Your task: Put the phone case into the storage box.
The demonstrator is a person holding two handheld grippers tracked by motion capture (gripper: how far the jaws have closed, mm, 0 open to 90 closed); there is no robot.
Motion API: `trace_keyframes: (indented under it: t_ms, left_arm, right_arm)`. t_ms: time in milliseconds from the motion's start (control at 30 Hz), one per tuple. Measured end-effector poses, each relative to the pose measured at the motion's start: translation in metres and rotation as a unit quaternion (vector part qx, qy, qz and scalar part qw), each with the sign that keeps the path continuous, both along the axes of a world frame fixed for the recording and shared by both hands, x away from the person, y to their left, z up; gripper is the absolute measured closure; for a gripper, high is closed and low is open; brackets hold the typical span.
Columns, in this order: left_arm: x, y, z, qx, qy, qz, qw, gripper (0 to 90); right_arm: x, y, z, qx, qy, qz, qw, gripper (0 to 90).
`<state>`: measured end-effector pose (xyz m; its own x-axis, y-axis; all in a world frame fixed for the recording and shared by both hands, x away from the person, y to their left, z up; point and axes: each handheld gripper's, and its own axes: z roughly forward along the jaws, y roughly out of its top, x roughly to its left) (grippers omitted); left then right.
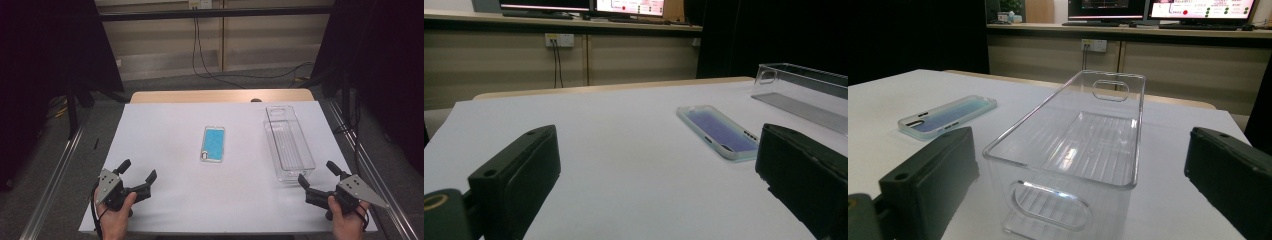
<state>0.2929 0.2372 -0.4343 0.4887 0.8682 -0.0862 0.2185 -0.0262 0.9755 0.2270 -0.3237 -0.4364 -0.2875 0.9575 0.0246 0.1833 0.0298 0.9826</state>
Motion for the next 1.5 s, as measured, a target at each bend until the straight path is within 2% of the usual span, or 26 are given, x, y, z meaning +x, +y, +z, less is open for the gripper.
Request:
trace_keyframes:
  t_ms: [100,267,367,467,733,867,933,1100,1167,1233,1300,1333,1367,1433,1500]
  left_arm:
    - [0.001,0.001,-0.002,-0.008,0.016,-0.002,0.9998,4.2]
    - [0.002,0.0,-0.001,-0.007,0.015,-0.002,0.9999,4.2]
    - [0.003,-0.004,0.0,-0.003,0.015,-0.019,0.9997,3.7]
    - [0.003,-0.008,0.001,0.002,0.014,-0.025,0.9996,3.6]
    - [0.002,-0.02,0.001,-0.003,0.021,-0.05,0.9985,3.2]
    - [0.004,-0.026,0.004,-0.001,0.009,-0.049,0.9987,2.7]
    - [0.009,-0.03,0.004,0.001,0.01,-0.052,0.9986,3.3]
    - [0.02,-0.044,0.006,-0.009,0.016,-0.071,0.9973,3.6]
    - [0.022,-0.049,0.008,-0.01,0.014,-0.077,0.9969,3.7]
    - [0.024,-0.052,0.01,-0.001,0.009,-0.078,0.9969,3.6]
    - [0.026,-0.055,0.01,-0.009,0.011,-0.083,0.9965,3.2]
    - [0.027,-0.057,0.011,-0.009,0.005,-0.086,0.9962,2.7]
    - [0.027,-0.058,0.012,-0.008,-0.001,-0.092,0.9958,2.5]
    - [0.028,-0.059,0.012,-0.01,-0.015,-0.114,0.9933,2.6]
    - [0.029,-0.06,0.011,-0.01,-0.016,-0.12,0.9926,0.9]
  right_arm:
    - [0.0,0.0,-0.001,0.005,0.002,0.003,1.0,0.0]
    - [0.0,0.0,-0.001,0.01,0.005,0.007,0.9999,0.0]
    - [0.001,-0.001,-0.003,0.012,0.007,0.006,0.9999,0.0]
    - [0.001,-0.001,-0.003,0.014,0.01,0.007,0.9998,0.0]
    - [-0.003,0.001,-0.001,0.011,0.007,0.007,0.9999,0.0]
    - [-0.005,0.0,0.0,0.01,0.006,0.002,0.9999,0.0]
    - [-0.006,0.0,0.0,0.01,0.006,0.002,0.9999,0.0]
    - [-0.006,0.0,-0.001,0.012,0.008,0.004,0.9999,0.0]
    - [-0.006,0.0,0.0,0.012,0.009,0.004,0.9999,0.0]
    - [-0.006,-0.001,-0.001,0.013,0.009,0.004,0.9999,0.0]
    - [-0.007,0.0,0.0,0.013,0.007,0.004,0.9999,0.0]
    - [-0.007,0.0,0.0,0.013,0.008,0.004,0.9999,0.0]
    - [-0.007,0.0,0.0,0.013,0.008,0.004,0.9999,0.0]
    - [-0.006,0.0,-0.001,0.013,0.009,0.004,0.9999,0.0]
    - [-0.006,0.0,-0.001,0.012,0.011,0.005,0.9999,0.0]
